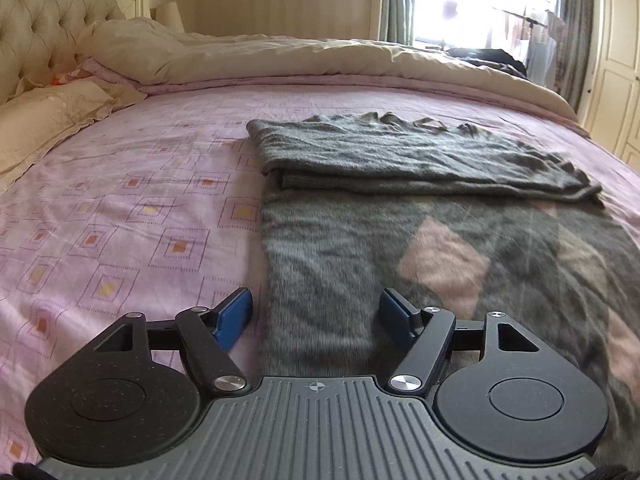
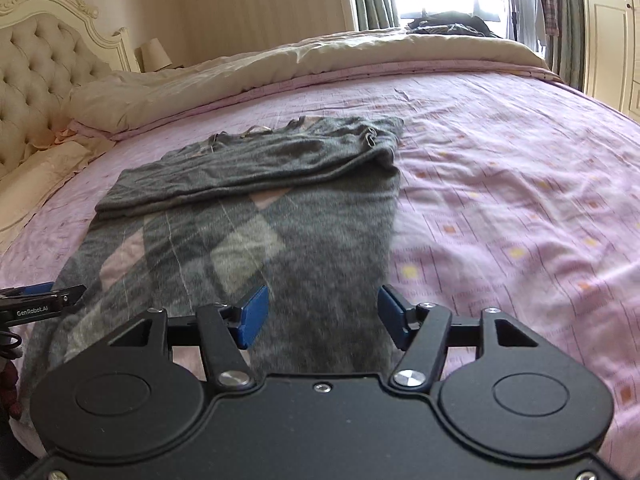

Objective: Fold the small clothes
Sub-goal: 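Move both grippers open to the ribbed hem of the sweater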

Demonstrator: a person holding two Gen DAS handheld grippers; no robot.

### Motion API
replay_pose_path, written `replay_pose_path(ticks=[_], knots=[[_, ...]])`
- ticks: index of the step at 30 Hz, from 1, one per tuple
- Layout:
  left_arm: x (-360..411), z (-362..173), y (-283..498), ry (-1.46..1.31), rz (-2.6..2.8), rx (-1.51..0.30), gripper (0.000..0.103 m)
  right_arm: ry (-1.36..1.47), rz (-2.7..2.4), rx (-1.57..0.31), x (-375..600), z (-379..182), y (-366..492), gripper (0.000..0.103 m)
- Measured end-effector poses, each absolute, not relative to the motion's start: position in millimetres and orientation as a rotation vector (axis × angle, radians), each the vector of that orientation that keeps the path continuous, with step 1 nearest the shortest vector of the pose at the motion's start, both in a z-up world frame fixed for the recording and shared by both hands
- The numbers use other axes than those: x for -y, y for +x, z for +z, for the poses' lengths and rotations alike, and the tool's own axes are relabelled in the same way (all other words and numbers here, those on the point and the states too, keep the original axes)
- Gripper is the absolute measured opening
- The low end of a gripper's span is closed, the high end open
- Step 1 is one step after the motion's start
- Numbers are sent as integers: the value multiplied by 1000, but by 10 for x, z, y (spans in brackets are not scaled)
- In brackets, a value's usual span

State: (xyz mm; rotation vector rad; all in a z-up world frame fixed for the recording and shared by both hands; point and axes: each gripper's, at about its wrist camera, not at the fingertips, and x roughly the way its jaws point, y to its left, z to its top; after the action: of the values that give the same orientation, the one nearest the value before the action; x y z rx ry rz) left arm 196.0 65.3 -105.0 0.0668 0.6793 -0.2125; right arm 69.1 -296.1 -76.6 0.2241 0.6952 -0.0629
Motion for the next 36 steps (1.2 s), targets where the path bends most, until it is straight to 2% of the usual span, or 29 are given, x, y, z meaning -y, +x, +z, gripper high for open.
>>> replay_pose_path(ticks=[11, 28, 33, 36], knots=[[-890, -1052, 1303, 26, -226, -743, 73, 277, -71, -712, 2983, -850, 277, 66], [-931, -1038, 827, 4, -273, -781, 75, 402, 4, -760, 2962, -957, -79, 69], [-926, -1043, 845, -3, -303, -781, 75, 424, 29, -757, 2911, -1016, -64, 77], [-903, -1038, 899, -11, -339, -781, 75, 434, 51, -750, 2893, -1023, -34, 77]])
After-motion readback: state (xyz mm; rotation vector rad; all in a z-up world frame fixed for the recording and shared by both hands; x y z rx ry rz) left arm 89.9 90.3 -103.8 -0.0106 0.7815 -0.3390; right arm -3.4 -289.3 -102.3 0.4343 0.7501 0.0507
